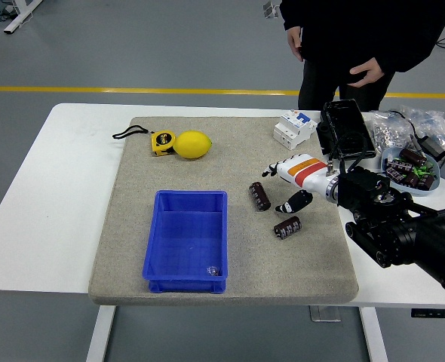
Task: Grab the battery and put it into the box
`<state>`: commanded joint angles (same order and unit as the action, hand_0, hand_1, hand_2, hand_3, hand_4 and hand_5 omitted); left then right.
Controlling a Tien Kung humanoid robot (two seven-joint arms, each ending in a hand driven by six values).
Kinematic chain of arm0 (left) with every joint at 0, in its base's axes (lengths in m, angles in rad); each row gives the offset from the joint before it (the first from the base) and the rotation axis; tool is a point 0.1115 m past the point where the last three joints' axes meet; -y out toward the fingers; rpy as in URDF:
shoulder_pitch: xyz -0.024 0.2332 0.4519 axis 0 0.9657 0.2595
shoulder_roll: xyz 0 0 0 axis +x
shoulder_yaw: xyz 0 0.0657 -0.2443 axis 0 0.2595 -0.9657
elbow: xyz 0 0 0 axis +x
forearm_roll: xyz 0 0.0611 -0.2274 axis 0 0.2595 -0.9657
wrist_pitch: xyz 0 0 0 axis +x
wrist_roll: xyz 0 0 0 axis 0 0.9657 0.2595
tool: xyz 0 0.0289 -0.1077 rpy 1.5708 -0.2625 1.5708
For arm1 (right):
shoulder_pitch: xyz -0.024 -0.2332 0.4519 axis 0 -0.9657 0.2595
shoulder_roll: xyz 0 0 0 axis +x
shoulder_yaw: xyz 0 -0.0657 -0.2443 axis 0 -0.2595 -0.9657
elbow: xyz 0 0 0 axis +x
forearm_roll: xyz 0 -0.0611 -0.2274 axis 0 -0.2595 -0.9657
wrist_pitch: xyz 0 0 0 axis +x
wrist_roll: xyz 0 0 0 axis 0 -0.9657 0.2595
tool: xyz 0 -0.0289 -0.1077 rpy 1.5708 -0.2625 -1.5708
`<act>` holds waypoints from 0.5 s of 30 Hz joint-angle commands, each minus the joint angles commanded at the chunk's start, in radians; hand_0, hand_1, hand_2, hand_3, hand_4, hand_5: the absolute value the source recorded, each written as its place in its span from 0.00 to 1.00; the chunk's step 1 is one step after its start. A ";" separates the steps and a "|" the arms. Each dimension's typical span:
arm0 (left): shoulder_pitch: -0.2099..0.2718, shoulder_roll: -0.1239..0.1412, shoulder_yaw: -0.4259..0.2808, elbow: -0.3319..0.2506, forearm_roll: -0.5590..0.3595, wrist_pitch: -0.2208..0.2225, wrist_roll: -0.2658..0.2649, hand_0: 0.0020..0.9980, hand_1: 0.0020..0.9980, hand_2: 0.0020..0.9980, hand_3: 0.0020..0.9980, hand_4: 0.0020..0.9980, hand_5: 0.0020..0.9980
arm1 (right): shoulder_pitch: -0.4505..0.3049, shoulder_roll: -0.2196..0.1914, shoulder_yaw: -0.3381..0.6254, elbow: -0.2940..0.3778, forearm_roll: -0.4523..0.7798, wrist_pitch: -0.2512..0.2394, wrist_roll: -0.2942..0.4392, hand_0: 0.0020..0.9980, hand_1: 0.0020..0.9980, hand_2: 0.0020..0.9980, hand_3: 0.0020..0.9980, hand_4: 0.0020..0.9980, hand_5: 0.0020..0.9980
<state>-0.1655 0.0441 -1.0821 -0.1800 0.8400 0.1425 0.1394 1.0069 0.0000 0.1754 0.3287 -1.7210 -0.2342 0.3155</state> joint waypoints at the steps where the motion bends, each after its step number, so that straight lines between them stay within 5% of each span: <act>1: 0.001 0.000 -0.001 0.000 0.000 0.000 0.000 0.77 0.73 0.75 0.64 0.72 0.62 | 0.001 0.000 -0.002 0.003 -0.001 0.000 0.000 0.80 0.74 0.76 0.81 0.89 0.31; 15: -0.002 0.002 0.003 0.000 0.002 0.001 0.000 0.77 0.73 0.75 0.64 0.72 0.62 | 0.011 0.000 -0.005 0.022 -0.003 0.000 -0.001 0.80 0.74 0.76 0.81 0.88 0.31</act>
<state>-0.1676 0.0461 -1.0796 -0.1800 0.8421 0.1431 0.1393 1.0177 0.0000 0.1702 0.3506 -1.7245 -0.2340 0.3140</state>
